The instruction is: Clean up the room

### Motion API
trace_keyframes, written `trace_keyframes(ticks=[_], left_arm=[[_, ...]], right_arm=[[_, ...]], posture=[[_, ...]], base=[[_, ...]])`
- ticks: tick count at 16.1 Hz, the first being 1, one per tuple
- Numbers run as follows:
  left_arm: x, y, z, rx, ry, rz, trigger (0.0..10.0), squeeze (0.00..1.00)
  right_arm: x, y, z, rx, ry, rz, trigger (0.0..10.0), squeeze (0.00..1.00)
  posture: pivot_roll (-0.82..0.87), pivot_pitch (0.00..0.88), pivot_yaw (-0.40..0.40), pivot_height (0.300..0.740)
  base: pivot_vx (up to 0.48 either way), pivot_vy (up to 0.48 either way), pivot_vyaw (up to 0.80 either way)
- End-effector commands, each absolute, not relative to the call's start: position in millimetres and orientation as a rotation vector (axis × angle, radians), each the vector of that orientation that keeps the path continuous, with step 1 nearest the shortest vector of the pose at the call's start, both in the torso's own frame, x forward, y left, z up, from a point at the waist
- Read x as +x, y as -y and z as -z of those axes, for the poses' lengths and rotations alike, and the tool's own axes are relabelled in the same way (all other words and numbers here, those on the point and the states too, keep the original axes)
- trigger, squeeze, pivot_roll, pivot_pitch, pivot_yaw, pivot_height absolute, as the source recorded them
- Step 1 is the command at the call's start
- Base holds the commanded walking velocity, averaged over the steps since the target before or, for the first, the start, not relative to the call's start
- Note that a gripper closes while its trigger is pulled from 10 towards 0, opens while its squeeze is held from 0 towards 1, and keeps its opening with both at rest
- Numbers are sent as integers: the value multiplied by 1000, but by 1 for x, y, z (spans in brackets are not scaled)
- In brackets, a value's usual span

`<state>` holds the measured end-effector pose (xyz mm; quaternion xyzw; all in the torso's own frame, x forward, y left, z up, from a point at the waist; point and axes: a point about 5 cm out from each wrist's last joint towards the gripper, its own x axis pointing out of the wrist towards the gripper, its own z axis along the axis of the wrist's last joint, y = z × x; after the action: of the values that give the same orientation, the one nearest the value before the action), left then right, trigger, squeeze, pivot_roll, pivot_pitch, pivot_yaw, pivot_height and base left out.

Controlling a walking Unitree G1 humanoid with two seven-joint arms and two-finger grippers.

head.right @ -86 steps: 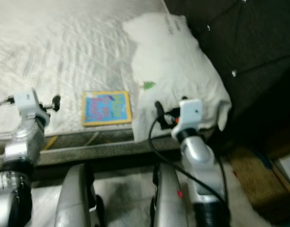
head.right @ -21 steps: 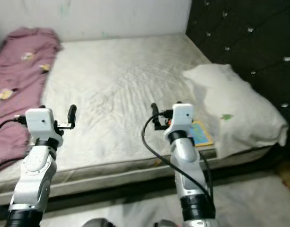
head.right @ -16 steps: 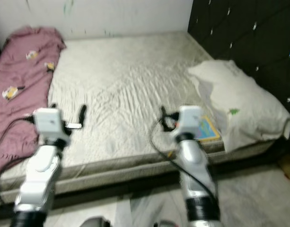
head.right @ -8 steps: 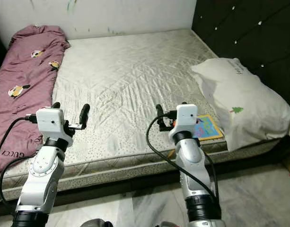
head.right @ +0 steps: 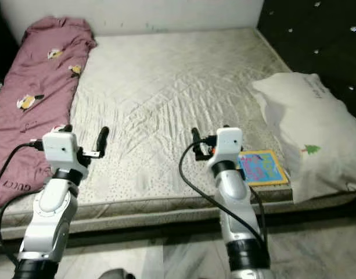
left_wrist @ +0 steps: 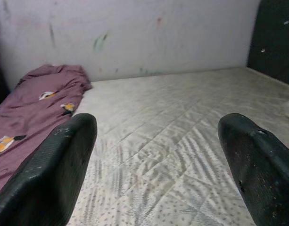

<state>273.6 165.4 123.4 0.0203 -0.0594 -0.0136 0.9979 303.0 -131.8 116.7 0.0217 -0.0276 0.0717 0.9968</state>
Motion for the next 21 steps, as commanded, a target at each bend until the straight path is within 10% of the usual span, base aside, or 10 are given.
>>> trace_keyframes(ticks=[1, 9, 21], left_arm=[[274, -162, -128, 37, 130, 33, 10000, 0], [276, -163, -125, 34, 109, 15, 10000, 0], [278, -161, -124, 7, 97, 21, 10000, 0]], right_arm=[[302, 138, -117, 32, 60, -122, 10000, 0], [303, 140, -114, 23, 42, -110, 10000, 0], [305, 141, -113, 17, 30, -115, 10000, 0]], posture=[[-3, 18, 30, 740], [-7, 14, 30, 740], [-12, 14, 27, 740]], base=[[0, 0, 0], [0, 0, 0], [0, 477, -165]])
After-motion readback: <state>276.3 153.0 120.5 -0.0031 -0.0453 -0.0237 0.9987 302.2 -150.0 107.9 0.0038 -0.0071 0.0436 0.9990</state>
